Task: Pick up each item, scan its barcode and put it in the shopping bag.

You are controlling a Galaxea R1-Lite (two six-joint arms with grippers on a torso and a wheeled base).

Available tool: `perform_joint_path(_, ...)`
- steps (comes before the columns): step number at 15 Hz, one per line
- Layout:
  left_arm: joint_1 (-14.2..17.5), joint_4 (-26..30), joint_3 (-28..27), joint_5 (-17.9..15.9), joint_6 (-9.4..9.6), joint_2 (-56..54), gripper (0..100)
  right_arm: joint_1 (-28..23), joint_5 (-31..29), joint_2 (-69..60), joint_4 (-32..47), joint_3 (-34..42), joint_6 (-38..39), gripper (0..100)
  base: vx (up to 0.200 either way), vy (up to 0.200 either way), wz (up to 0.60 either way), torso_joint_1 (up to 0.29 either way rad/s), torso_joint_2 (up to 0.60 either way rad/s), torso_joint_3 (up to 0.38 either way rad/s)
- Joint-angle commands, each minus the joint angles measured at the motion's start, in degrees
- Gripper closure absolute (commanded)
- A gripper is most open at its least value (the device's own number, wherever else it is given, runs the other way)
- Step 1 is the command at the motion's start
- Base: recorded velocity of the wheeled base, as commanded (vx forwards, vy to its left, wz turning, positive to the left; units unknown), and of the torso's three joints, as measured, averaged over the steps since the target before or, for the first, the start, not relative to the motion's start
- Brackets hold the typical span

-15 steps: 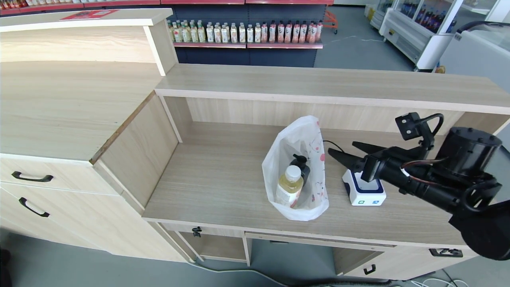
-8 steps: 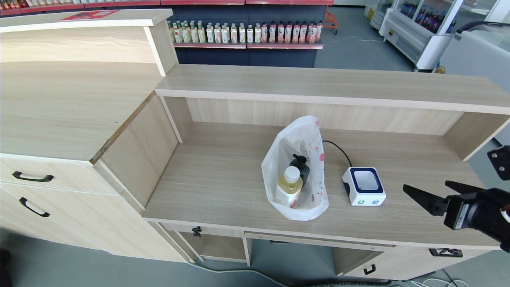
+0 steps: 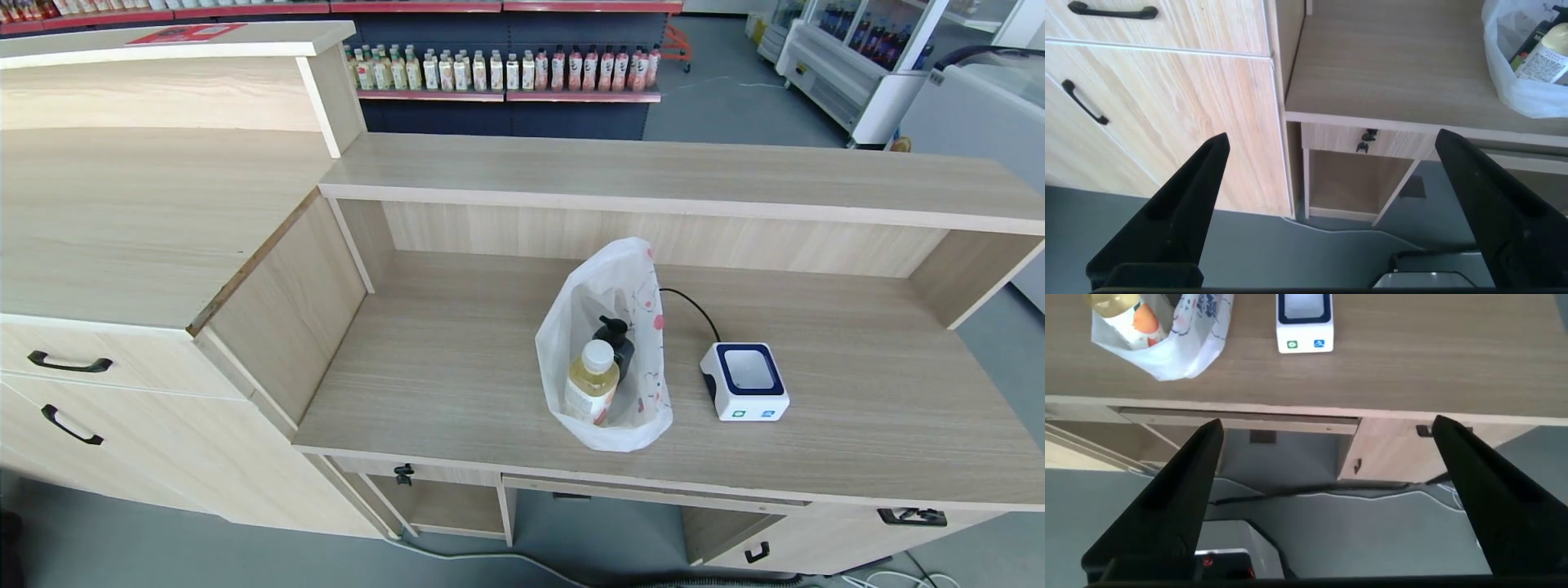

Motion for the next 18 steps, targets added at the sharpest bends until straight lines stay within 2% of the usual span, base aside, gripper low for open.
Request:
perform_joint_path(1,0.02,-0.01,0.01,-0.01,0.01,-0.02,0,0.71,-0.7,-15.68,5.59,1.97,1.45,0,0.0,0.0,0.0,0.0,0.0,0.0)
perform_joint_path(7,0.02,-0.01,0.01,0.07,0.01,-0.02,0,0.53,-0.61,-15.68,5.68,1.97,-1.36,0,0.0,0.0,0.0,0.0,0.0,0.0)
perform_joint_path(16,0.02,-0.01,0.01,-0.01,0.19,-0.02,0,0.62,-0.61,-15.68,5.68,1.97,-0.92,0,0.0,0.0,0.0,0.0,0.0,0.0)
perform_joint_path(18,0.02,-0.01,0.01,-0.01,0.19,-0.02,0,0.62,-0.61,-15.68,5.68,1.97,-0.92,0,0.0,-0.2,0.0,0.002,0.0,0.005)
